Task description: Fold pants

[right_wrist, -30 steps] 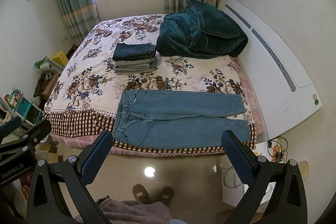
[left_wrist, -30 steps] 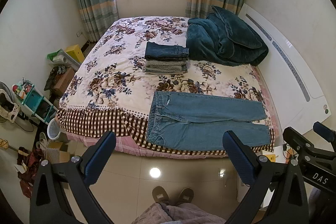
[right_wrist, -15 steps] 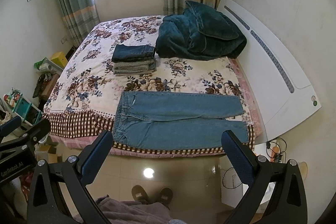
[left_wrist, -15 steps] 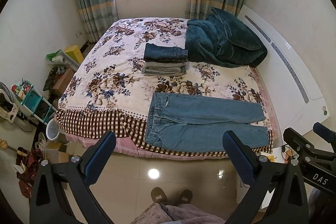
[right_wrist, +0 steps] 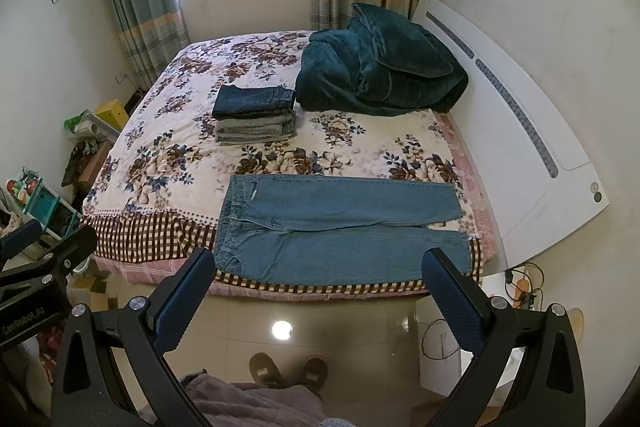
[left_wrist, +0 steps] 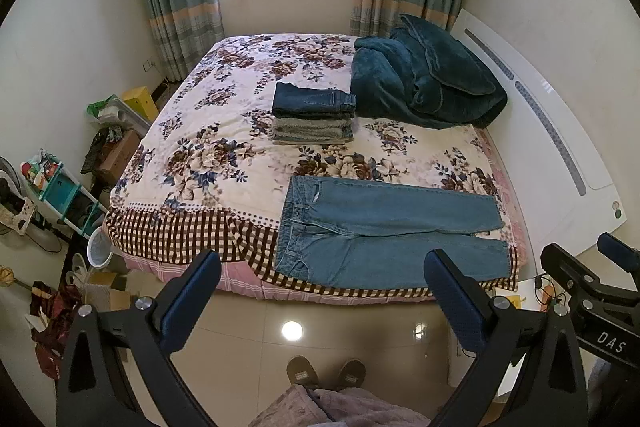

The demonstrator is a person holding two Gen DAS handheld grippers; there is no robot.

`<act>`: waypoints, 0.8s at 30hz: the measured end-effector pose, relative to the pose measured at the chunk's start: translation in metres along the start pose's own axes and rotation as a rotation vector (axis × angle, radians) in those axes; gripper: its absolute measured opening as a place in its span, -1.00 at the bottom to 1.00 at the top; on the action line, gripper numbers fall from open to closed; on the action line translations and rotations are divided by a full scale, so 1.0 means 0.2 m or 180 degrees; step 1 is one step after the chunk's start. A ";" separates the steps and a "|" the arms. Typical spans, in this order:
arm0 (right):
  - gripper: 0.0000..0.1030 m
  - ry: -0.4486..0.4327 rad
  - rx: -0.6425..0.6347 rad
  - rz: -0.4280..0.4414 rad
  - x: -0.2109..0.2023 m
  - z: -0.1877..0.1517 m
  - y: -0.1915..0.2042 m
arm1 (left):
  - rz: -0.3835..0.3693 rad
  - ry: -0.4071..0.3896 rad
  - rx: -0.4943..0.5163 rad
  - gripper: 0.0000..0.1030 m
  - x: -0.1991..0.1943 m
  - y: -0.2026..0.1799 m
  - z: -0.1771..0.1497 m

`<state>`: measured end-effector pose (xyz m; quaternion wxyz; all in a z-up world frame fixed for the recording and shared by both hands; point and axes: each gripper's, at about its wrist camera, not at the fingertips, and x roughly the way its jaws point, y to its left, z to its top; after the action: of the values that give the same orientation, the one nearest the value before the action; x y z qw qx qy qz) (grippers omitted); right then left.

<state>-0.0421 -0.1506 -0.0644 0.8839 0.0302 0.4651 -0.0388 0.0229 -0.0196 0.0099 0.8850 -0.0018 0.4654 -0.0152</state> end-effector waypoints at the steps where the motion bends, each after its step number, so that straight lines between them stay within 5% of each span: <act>1: 1.00 -0.0001 0.0005 -0.0003 0.00 0.01 0.00 | 0.0002 -0.0002 0.0003 1.00 0.00 0.00 0.00; 17: 1.00 0.0011 0.0156 -0.0150 -0.03 -0.02 -0.05 | -0.0084 -0.0056 0.0088 1.00 0.01 0.01 0.02; 24: 1.00 -0.0114 0.0454 -0.0452 0.23 0.06 -0.12 | 0.0108 -0.0213 0.0031 1.00 0.23 0.09 0.10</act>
<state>-0.0088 -0.1777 -0.0951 0.8827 0.0593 0.4463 -0.1349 0.0662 -0.0036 -0.0166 0.9002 0.0099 0.4354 -0.0024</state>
